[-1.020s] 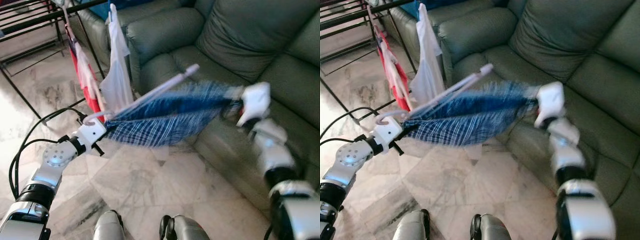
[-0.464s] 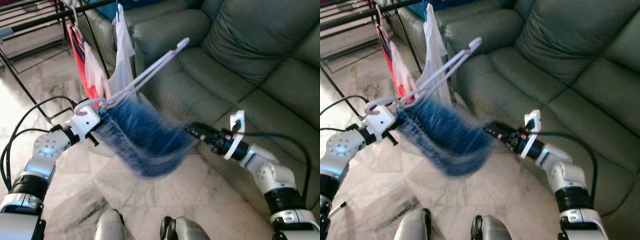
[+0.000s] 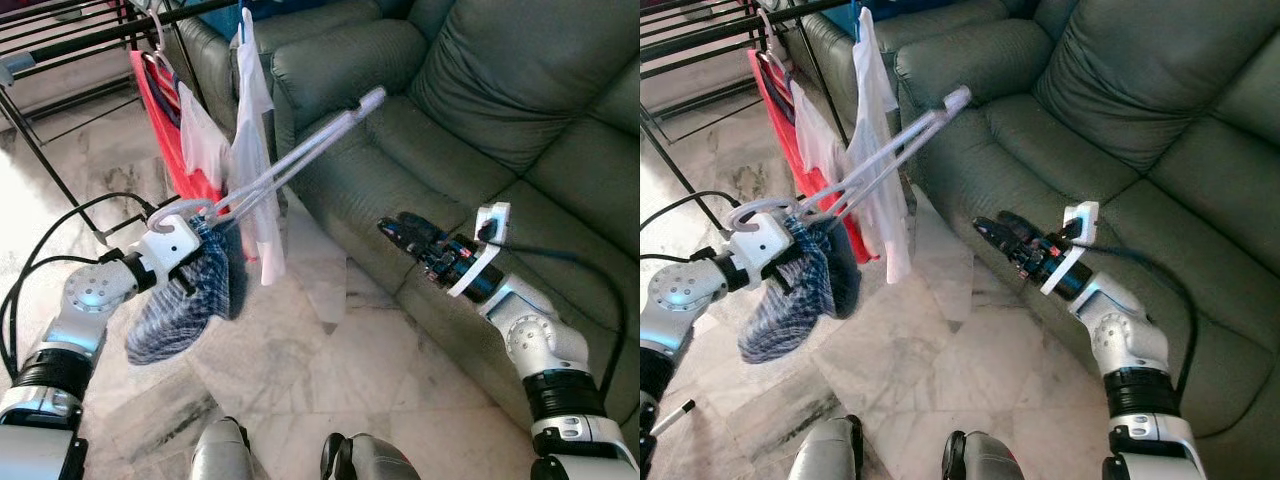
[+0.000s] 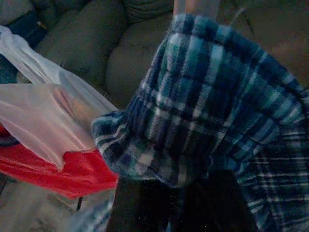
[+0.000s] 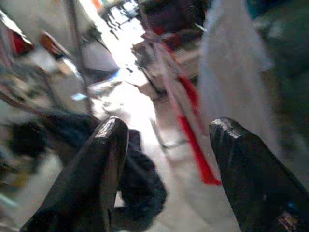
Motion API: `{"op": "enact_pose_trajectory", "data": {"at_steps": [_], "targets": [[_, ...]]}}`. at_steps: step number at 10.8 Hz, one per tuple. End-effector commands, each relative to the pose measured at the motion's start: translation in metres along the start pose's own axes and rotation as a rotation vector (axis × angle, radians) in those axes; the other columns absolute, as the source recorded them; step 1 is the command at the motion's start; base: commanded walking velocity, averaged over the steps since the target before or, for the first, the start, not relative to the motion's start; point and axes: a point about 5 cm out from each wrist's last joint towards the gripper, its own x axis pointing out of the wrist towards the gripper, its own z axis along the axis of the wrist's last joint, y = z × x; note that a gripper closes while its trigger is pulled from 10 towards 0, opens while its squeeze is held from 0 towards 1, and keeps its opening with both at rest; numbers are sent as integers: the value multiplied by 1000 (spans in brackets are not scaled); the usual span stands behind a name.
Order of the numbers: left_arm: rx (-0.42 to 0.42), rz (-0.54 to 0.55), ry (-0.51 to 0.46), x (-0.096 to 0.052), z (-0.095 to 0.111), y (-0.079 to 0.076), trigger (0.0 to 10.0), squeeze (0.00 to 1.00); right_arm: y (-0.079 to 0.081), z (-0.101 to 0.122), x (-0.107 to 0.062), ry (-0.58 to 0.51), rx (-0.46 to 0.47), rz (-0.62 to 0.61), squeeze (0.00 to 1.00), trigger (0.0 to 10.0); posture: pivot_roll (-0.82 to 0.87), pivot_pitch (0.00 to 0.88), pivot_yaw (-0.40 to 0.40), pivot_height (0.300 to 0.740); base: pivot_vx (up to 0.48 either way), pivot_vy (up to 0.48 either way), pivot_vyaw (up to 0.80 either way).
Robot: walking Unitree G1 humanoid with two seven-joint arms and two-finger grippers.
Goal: Hang hanger
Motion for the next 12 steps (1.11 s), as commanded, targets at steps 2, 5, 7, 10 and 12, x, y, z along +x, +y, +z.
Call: {"op": "enact_pose_trajectory", "data": {"at_steps": [2, 5, 7, 10, 12], "targets": [[7, 44, -134, 8, 37, 23, 0, 0, -11, -19, -10, 89, -173, -147, 1000, 10000, 61, 139, -62, 740, 0, 0, 0], [23, -12, -332, 19, 92, 21, 0, 0, -14, -33, -8, 120, -231, -251, 663, 10000, 68, 144, -54, 740, 0, 0, 0], [28, -41, -389, 22, 111, 13, 0, 0, -16, -30, -5, 90, -230, -260, 0, 10000, 67, 145, -54, 740, 0, 0, 0], [-2, -103, -468, 24, 138, -4, 0, 0, -21, -23, 13, 71, -236, -286, 0, 10000, 76, 144, -57, 740, 0, 0, 0], [-26, -122, -499, 26, 149, -13, 0, 0, -17, -27, 35, 104, -187, -273, 0, 10000, 90, 140, -72, 740, 0, 0, 0]]}}
